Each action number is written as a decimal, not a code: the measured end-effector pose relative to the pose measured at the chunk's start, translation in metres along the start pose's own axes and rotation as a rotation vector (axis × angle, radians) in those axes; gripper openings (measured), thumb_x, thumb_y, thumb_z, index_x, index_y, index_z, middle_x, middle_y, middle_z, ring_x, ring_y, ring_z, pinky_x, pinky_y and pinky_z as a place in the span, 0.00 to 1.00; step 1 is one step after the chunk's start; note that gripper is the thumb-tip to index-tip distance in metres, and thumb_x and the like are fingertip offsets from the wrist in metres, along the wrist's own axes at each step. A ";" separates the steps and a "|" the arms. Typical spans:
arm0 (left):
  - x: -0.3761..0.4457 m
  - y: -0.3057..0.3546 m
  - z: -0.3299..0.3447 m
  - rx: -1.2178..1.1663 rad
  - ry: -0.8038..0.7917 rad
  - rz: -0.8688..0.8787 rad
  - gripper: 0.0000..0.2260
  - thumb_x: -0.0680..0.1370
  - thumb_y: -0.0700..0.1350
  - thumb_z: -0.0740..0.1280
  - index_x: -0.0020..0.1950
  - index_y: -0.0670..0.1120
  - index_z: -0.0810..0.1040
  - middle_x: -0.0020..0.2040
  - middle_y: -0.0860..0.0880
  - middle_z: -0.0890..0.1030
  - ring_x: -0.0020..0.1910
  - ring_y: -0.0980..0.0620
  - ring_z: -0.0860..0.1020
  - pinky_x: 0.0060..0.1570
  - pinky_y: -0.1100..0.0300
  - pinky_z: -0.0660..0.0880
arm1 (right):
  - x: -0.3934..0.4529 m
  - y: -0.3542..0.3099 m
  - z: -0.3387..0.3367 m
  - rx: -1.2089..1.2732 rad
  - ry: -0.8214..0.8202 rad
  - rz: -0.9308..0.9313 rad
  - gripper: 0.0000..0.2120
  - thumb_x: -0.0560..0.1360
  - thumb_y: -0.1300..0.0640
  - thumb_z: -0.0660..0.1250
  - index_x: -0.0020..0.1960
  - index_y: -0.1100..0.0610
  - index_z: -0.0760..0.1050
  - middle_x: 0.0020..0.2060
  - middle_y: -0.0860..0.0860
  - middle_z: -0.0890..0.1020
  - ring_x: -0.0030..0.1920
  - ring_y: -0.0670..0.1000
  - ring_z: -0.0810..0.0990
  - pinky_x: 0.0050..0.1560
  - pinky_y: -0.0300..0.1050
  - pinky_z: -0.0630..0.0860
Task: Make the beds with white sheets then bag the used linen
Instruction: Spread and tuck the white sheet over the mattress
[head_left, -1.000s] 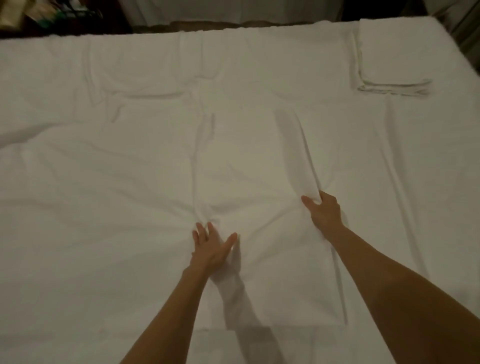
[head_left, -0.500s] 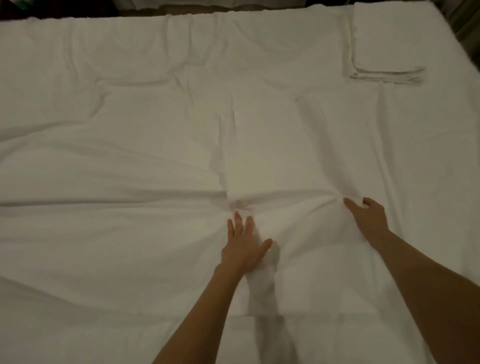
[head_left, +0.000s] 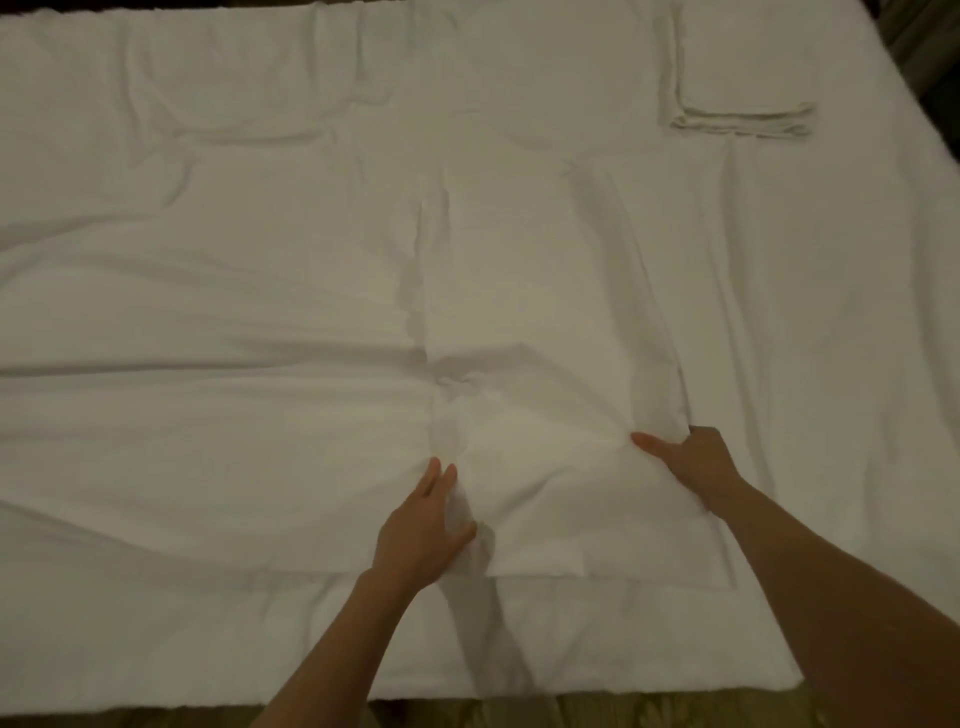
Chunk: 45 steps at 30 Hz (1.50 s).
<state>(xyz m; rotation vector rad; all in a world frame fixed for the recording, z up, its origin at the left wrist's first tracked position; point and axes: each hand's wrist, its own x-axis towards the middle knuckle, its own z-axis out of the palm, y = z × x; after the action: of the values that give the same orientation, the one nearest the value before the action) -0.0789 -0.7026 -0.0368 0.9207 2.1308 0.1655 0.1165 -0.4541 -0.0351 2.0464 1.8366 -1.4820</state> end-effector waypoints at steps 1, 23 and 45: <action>-0.004 -0.001 0.000 0.004 -0.024 0.002 0.34 0.79 0.58 0.63 0.79 0.51 0.52 0.80 0.55 0.46 0.74 0.50 0.63 0.66 0.55 0.67 | -0.003 0.003 0.001 -0.011 0.014 0.001 0.28 0.69 0.50 0.76 0.60 0.69 0.76 0.55 0.64 0.81 0.56 0.62 0.79 0.58 0.55 0.76; 0.125 -0.076 -0.228 -0.023 0.293 0.034 0.15 0.81 0.46 0.61 0.66 0.45 0.72 0.61 0.46 0.78 0.61 0.46 0.76 0.59 0.56 0.69 | 0.008 -0.204 0.159 -0.655 0.093 -0.596 0.21 0.82 0.52 0.55 0.74 0.55 0.62 0.73 0.52 0.65 0.73 0.54 0.61 0.72 0.55 0.55; 0.348 -0.055 -0.297 0.266 0.244 0.046 0.20 0.80 0.58 0.58 0.59 0.45 0.80 0.59 0.42 0.74 0.63 0.41 0.67 0.61 0.47 0.63 | 0.209 -0.351 0.183 -1.032 0.191 -0.877 0.20 0.82 0.47 0.50 0.55 0.62 0.73 0.52 0.58 0.77 0.55 0.59 0.73 0.53 0.55 0.68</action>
<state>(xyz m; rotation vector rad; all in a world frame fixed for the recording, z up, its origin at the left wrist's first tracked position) -0.4684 -0.4591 -0.0727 1.1540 2.3979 0.0165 -0.2982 -0.2910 -0.0756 0.9210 2.8439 -0.1002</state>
